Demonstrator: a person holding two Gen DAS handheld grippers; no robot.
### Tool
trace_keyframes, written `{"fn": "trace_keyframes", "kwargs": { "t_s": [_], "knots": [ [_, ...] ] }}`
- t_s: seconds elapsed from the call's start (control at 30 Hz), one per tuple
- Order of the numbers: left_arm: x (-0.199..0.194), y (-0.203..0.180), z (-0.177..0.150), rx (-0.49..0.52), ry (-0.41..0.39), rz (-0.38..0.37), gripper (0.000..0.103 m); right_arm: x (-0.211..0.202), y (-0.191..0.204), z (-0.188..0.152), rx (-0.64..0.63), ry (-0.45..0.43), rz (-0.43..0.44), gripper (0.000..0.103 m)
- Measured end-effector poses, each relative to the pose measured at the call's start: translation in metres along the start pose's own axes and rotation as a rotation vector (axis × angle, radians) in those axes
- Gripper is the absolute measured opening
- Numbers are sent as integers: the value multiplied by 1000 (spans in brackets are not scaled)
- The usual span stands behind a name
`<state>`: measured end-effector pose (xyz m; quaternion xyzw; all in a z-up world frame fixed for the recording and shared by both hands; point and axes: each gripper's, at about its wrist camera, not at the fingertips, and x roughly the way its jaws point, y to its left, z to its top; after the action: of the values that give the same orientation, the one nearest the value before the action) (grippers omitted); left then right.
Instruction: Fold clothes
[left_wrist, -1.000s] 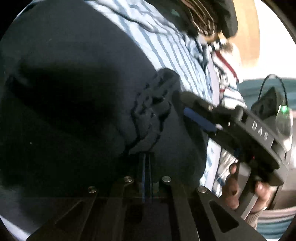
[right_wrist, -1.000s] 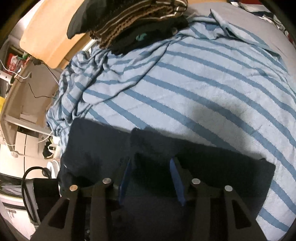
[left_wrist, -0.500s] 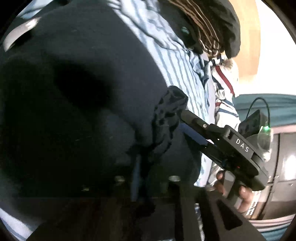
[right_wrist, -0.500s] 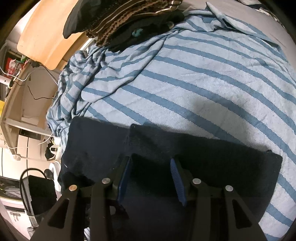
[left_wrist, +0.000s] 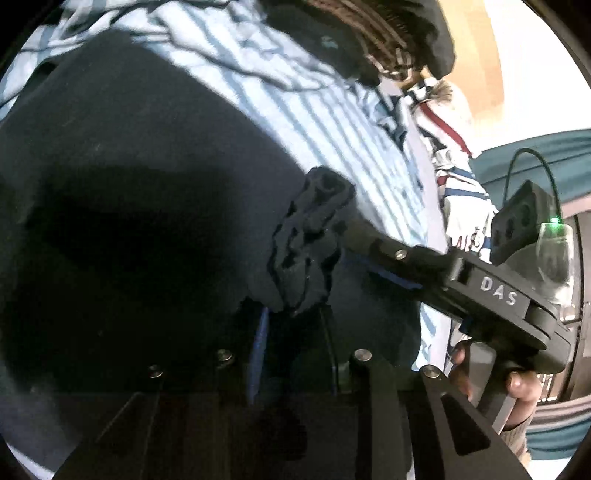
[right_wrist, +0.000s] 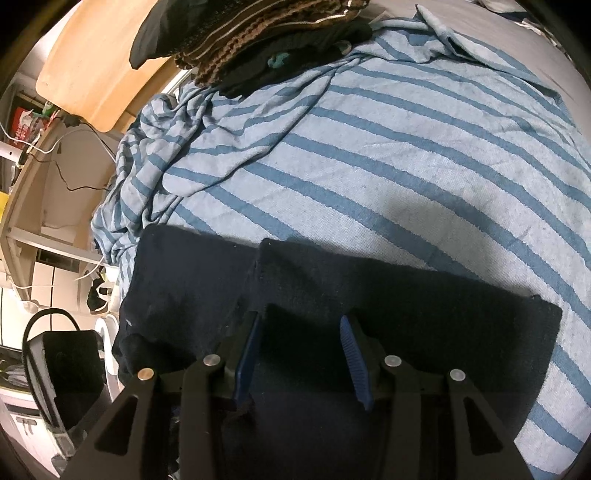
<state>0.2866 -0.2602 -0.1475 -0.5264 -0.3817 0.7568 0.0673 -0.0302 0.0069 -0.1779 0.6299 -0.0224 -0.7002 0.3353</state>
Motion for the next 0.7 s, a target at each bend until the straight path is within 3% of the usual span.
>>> {"fn": "trace_keyframes", "kwargs": {
  "t_s": [0.2, 0.37, 0.53, 0.63, 0.7],
  "knots": [
    [-15, 14, -14, -129, 10, -57, 1, 1, 2, 2, -11, -11, -12, 48],
    [-10, 24, -25, -163, 34, -42, 1, 9, 4, 8, -8, -8, -17, 48],
    [-12, 15, -22, -113, 53, 23, 1, -1, 13, 7, -29, -23, 33, 50],
    [-22, 7, -19, -95, 47, 49, 4, -20, 11, 4, -17, -74, 68, 52],
    [-35, -3, -17, -55, 4, 73, 19, -32, 9, 4, -3, -122, 64, 46]
  ]
}}
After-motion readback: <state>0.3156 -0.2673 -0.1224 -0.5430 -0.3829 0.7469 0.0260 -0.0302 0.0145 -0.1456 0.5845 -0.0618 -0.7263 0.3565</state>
